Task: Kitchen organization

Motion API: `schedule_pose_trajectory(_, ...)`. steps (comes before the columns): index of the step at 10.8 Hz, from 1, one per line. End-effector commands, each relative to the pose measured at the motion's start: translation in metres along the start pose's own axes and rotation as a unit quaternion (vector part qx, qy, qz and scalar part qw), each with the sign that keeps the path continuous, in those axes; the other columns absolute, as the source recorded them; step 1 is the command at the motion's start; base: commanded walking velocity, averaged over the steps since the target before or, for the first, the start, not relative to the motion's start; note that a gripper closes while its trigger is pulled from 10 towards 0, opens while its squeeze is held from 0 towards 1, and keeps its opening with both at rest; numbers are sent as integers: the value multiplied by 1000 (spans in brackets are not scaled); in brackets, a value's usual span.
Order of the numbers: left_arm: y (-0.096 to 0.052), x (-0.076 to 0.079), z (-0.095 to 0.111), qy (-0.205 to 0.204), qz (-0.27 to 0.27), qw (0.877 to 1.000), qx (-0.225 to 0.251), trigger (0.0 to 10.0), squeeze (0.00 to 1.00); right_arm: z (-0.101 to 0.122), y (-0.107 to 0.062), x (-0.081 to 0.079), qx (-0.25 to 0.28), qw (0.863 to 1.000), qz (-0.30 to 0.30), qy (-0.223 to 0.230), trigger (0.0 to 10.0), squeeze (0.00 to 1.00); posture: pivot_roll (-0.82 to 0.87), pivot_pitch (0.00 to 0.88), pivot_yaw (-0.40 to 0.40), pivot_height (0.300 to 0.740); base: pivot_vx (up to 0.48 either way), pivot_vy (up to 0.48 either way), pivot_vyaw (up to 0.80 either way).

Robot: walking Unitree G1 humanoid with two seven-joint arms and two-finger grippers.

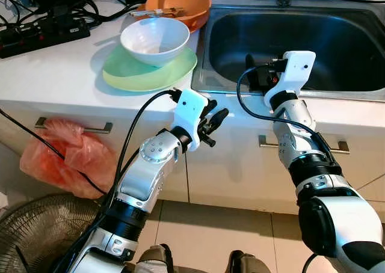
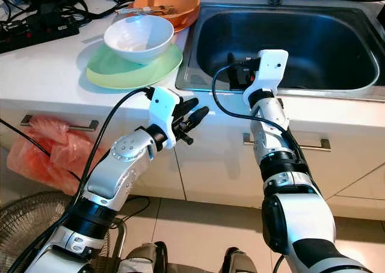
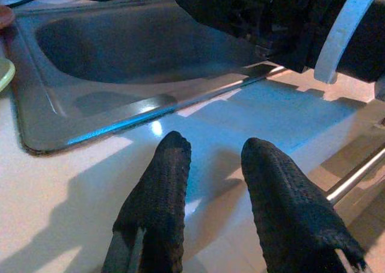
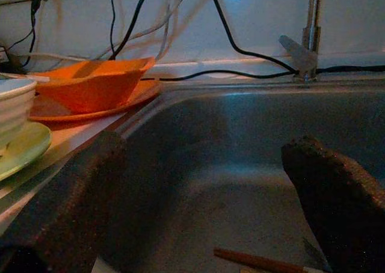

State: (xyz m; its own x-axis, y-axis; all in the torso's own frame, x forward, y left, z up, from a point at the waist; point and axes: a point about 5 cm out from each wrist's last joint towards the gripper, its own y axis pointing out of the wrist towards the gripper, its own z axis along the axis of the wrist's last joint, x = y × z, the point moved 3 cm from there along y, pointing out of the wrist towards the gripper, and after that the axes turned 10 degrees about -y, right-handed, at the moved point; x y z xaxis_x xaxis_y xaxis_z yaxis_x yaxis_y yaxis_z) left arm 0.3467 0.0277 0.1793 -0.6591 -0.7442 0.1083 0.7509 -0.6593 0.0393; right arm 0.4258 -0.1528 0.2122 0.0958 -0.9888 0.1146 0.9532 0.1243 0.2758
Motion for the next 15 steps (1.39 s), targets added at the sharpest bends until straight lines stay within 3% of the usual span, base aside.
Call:
schedule_pose_trajectory(1, 1, -3, 14, -4, 17, 999, 39, 10000, 0, 28, 1, 9, 58, 998, -19, -4, 10000, 0, 105, 163, 41, 740, 0, 0, 0)
schedule_pose_trajectory(2, -3, -29, 37, 8, 96, 989, 114, 10000, 0, 47, -11, 14, 113, 993, -35, -14, 10000, 0, 110, 147, 43, 740, 0, 0, 0)
schedule_pose_trajectory(3, -5, -38, 45, 15, 125, 982, 139, 10000, 0, 49, -15, 12, 125, 991, -34, -16, 10000, 0, 111, 143, 43, 740, 0, 0, 0)
schedule_pose_trajectory(8, -13, -45, 48, 40, 148, 975, 162, 10000, 0, 62, -25, 22, 138, 988, -50, -43, 10000, 0, 104, 161, 40, 740, 0, 0, 0)
schedule_pose_trajectory(9, -24, -52, 56, 69, 174, 964, 187, 10000, 0, 65, -37, 31, 147, 985, -62, -67, 10000, 0, 102, 168, 39, 740, 0, 0, 0)
schedule_pose_trajectory(10, -31, -57, 55, 61, 190, 960, 196, 10000, 0, 65, -46, 39, 146, 983, -73, -79, 10000, 0, 91, 176, 40, 740, 0, 0, 0)
schedule_pose_trajectory(12, -51, -70, 53, 64, 232, 948, 208, 10000, 0, 63, -72, 71, 132, 976, -130, -115, 10000, 0, 74, 189, 40, 740, 0, 0, 0)
schedule_pose_trajectory(14, -77, -87, 53, 90, 290, 927, 219, 10000, 0, 69, -104, 109, 122, 956, -216, -156, 10000, 0, 66, 195, 41, 740, 0, 0, 0)
schedule_pose_trajectory(15, -85, -91, 54, 105, 307, 920, 221, 10000, 0, 72, -116, 119, 120, 947, -243, -173, 10000, 0, 64, 197, 39, 740, 0, 0, 0)
